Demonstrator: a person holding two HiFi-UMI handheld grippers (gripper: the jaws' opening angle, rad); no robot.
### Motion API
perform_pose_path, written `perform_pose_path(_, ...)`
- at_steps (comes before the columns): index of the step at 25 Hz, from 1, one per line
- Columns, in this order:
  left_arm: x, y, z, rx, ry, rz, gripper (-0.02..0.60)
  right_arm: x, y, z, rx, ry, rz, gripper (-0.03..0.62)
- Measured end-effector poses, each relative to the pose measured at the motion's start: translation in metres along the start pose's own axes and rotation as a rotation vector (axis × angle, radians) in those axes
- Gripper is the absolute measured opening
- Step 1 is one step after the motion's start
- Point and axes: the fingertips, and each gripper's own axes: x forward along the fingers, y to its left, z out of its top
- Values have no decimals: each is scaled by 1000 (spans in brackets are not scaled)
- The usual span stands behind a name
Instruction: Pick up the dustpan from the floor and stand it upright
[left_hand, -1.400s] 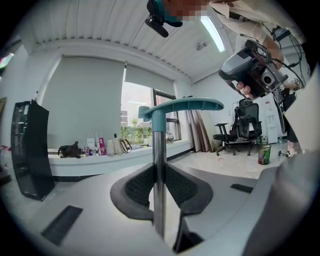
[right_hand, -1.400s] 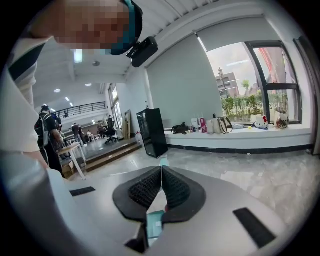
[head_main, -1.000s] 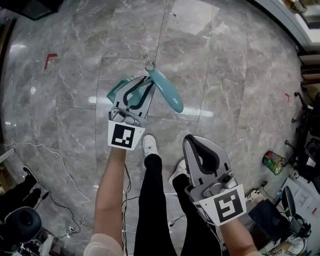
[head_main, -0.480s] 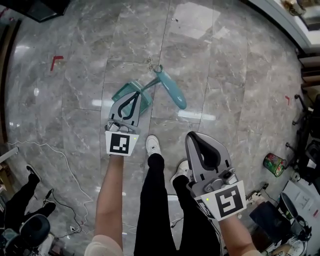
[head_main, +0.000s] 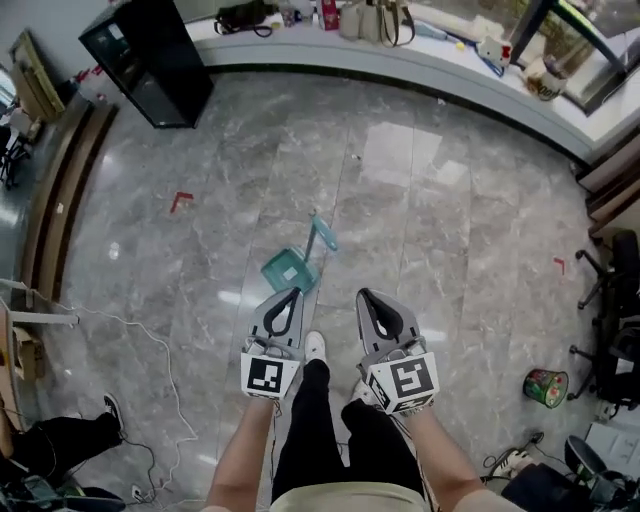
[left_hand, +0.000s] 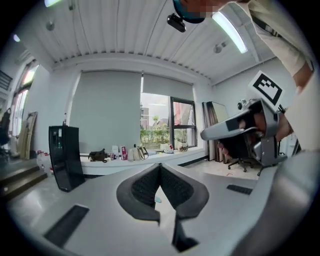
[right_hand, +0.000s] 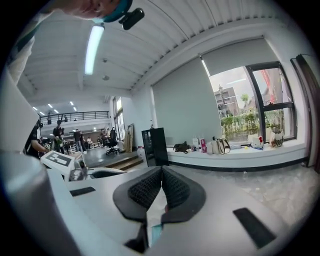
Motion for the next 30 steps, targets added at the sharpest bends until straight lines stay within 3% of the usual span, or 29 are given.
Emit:
perform_pose_path(5,-88,-84,95,17,141,-4,10,-106,36,60,-6,-47,24,18)
perform_pose_path(12,-162,-141,178,16,95,74,11,-206,61,109,-67,-126,15,18)
perform_pose_path(18,-182,-168,204,41,57,4,11,-257,66,114,-90,-129,-53,18)
perform_pose_path(23,-210,-150,202,2,56,-16,9,-263,91,106,-89,-93,-117,18)
perform_pose_path(30,-236,-128,216,37,14,-15,10,-268,122,107,-86,-116,-173,18)
